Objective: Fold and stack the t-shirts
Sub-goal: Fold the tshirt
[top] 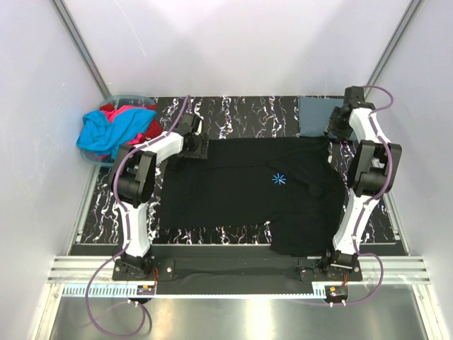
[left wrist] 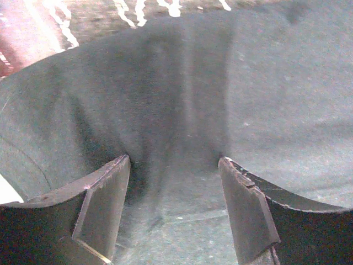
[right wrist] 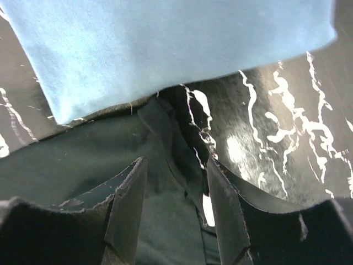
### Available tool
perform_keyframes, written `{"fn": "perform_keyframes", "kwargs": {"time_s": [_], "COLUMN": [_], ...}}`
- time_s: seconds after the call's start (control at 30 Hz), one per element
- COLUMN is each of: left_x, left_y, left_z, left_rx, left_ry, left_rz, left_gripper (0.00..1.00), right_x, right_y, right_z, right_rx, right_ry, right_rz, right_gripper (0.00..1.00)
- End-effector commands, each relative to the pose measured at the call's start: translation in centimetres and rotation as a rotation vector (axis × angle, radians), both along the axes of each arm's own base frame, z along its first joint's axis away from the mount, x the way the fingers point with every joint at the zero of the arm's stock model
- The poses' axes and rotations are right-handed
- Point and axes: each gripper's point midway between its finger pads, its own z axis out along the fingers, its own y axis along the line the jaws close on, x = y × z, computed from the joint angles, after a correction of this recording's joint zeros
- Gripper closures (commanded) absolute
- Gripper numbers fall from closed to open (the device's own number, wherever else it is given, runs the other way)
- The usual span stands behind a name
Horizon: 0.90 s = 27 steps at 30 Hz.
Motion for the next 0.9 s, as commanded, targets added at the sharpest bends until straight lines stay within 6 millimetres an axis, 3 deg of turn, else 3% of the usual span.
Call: {"fn": "perform_keyframes", "kwargs": {"time_s": [0.0,0.23,0.47,0.7,0.83,0.87], "left_x": [-0.6,-0.8,-1.0,-0.5,0.2,0.7], "left_y": [-0.9,-0.5,0.3,1.4,2.9,3.4], "left_z": [-1.1,-2.1,-2.6,-1.3,0.4,1.0], "left_rx": [0.018,0.034,0.054,0.078,0.160,0.176], "left_ry": [0.025,0.047,0.064,0.038,-0.009,-0.027], "left_rz": [-0.028,-0.022,-0.006,0.016,0.023,0.024], "left_gripper": [0.29,0.29,0.29,0.29,0.29,0.29], "right_x": [0.9,1.8,1.9,3.8,4.2,4.2], "right_y": [0.2,1.2,-0.6,0.0,0.7,0.9], "right_z": [0.1,-1.4,-2.8,-2.7,-2.6,-2.4], "right_rx": [-0.084,-0.077,-0.183,-0.143,-0.101,-0.092], "right_ry": [0.035,0.071,0.116,0.061,0.035,0.032], "right_rz": [0.083,0.124,0.093,0.074,0.081,0.075], "right_gripper": [0.45,0.51,0.59,0.62,0.81,0.90]}}
